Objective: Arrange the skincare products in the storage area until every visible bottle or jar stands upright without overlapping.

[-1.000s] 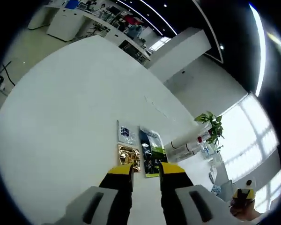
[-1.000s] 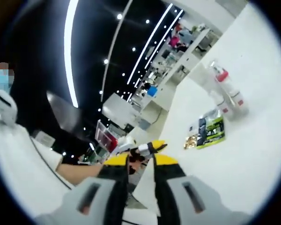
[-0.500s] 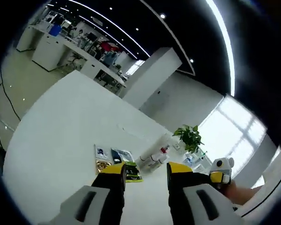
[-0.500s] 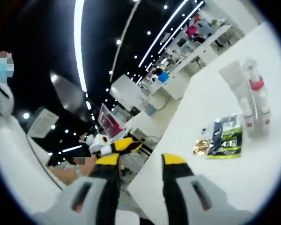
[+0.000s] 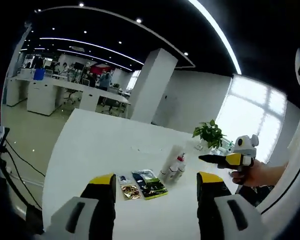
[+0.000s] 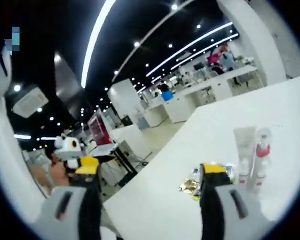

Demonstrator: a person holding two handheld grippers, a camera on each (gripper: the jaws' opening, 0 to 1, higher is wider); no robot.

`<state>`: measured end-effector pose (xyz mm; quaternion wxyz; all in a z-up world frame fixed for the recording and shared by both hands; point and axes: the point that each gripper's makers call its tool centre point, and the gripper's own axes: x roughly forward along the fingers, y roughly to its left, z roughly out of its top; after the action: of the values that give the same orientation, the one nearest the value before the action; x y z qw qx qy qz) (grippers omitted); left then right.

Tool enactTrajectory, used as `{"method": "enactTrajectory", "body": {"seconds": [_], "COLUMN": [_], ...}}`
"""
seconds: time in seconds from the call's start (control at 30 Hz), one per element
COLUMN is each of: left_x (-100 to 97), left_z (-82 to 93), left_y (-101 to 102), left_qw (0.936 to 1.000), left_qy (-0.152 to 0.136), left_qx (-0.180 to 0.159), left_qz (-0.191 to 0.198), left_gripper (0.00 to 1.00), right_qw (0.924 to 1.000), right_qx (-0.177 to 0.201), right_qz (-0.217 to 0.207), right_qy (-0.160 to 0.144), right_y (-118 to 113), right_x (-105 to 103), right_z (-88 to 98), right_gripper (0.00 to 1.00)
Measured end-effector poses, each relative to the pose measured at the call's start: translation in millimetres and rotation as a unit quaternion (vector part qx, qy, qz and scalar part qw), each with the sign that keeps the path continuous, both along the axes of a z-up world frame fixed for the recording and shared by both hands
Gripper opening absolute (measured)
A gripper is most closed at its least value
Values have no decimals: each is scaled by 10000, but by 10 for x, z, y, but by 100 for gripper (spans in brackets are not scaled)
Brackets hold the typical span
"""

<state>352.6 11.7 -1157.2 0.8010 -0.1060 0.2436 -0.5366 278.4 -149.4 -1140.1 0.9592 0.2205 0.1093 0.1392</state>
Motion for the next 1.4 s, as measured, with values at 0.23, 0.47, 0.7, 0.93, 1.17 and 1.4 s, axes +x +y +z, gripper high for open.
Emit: {"method": "enactTrajectory", "body": {"seconds": [0.23, 0.47, 0.7, 0.93, 1.17, 1.4], "left_x": [18, -43, -54, -5, -36, -23], "left_z": [13, -11, 26, -33, 44, 44], "left_y": [76, 92, 138, 198, 154, 126], "left_qw": [9988, 9969, 9961, 9957, 9947, 9951], "left_qy": [-433, -685, -794, -765, -934, -885], "left_qx": [194, 327, 302, 322, 312, 255], "left_qz": [125, 203, 243, 402, 310, 353], "left_gripper": [81, 94, 99, 100, 100, 100], "right_qw": [9990, 9982, 9980, 9975, 9972, 9973], "right_qx": [-342, -505, -554, -622, -625, -554], "right_qz": [-290, -320, -289, -312, -393, -465], "right_qy": [11, 83, 74, 114, 121, 96], "right_y": [-97, -53, 31, 35, -8, -22], "right_x": [-92, -130, -149, -178, -232, -219], "right_z": [-34, -87, -77, -110, -124, -113], "right_gripper": [95, 99, 99, 99, 99, 99]}}
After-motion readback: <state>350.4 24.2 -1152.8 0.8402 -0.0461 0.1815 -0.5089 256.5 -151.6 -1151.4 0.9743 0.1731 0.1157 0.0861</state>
